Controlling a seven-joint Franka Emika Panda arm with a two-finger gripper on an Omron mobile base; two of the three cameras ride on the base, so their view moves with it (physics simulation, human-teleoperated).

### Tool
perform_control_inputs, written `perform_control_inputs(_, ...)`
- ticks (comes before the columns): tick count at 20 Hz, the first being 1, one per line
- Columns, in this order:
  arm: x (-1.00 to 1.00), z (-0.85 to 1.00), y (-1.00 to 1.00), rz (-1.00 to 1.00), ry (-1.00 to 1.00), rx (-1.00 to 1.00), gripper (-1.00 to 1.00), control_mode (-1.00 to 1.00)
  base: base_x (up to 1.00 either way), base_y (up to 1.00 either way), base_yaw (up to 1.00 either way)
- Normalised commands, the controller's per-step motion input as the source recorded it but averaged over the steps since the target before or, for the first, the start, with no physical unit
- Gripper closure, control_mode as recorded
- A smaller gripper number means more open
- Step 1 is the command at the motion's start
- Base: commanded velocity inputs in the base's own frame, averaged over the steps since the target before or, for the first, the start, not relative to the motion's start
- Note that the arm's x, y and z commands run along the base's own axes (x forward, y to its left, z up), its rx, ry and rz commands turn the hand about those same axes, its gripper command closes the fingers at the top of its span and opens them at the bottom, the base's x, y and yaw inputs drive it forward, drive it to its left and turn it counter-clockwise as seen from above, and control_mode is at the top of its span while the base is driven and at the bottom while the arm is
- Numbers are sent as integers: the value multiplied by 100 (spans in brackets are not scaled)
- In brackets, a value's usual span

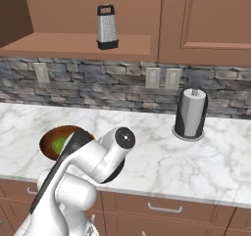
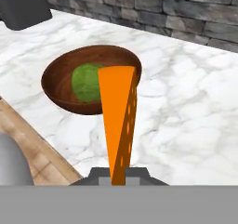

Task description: Pick the cheese from the fridge and the cheese grater from the cabinet and place them next to the salad bowl.

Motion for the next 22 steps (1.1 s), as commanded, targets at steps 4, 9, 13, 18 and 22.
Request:
perform_control_inputs(4, 30, -23, 0, 0, 0, 0, 100, -100, 0, 0, 0)
perform_control_inputs(9, 17, -27, 0, 0, 0, 0, 100, -100, 0, 0, 0)
perform_control_inputs(13, 17, -33, 0, 0, 0, 0, 100, -100, 0, 0, 0)
perform_control_inputs(18, 22, -35, 0, 0, 0, 0, 100, -100, 0, 0, 0)
perform_control_inputs(22, 23, -37, 0, 0, 0, 0, 100, -100, 0, 0, 0)
